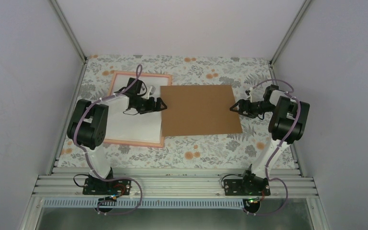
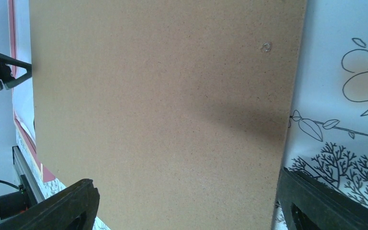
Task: Put the photo into the frame
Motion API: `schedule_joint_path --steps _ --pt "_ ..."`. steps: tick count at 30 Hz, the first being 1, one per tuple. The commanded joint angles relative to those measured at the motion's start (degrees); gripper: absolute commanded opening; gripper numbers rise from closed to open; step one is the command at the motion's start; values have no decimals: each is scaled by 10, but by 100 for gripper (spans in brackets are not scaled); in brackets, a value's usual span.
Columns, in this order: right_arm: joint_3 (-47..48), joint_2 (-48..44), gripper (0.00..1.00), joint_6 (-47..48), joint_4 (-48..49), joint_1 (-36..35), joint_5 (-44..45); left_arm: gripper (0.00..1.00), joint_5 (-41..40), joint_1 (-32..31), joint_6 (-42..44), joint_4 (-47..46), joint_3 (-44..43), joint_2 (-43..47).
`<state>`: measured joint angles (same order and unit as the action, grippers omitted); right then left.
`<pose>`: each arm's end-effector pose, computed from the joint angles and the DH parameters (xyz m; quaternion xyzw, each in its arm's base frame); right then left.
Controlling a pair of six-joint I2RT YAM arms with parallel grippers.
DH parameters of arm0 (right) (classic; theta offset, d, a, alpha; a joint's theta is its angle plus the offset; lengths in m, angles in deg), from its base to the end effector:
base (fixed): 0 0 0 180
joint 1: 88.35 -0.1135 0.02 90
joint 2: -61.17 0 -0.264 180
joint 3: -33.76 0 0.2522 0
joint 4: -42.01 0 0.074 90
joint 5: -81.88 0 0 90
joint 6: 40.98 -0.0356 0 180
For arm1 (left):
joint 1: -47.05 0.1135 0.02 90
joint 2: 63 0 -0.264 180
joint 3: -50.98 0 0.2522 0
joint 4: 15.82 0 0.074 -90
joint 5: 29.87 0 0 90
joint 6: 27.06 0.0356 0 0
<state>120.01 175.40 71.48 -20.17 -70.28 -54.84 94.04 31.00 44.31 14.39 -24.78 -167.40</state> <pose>0.3415 -0.0842 0.1375 -0.0346 0.9174 0.3724 0.1361 0.3410 -0.1188 0.1597 0.0575 0.9229 -0.3447 0.1614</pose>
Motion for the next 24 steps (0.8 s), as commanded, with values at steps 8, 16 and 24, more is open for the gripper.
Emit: schedule_joint_path --steps 8,16,24 --pt "-17 8 94 -4 7 1 34 91 102 -3 -5 -69 -16 -42" --pt "-19 5 94 -2 7 1 34 83 171 -9 -56 -105 -59 -73" --pt "-14 9 94 -4 10 3 34 69 209 -30 -125 -154 -59 -20"
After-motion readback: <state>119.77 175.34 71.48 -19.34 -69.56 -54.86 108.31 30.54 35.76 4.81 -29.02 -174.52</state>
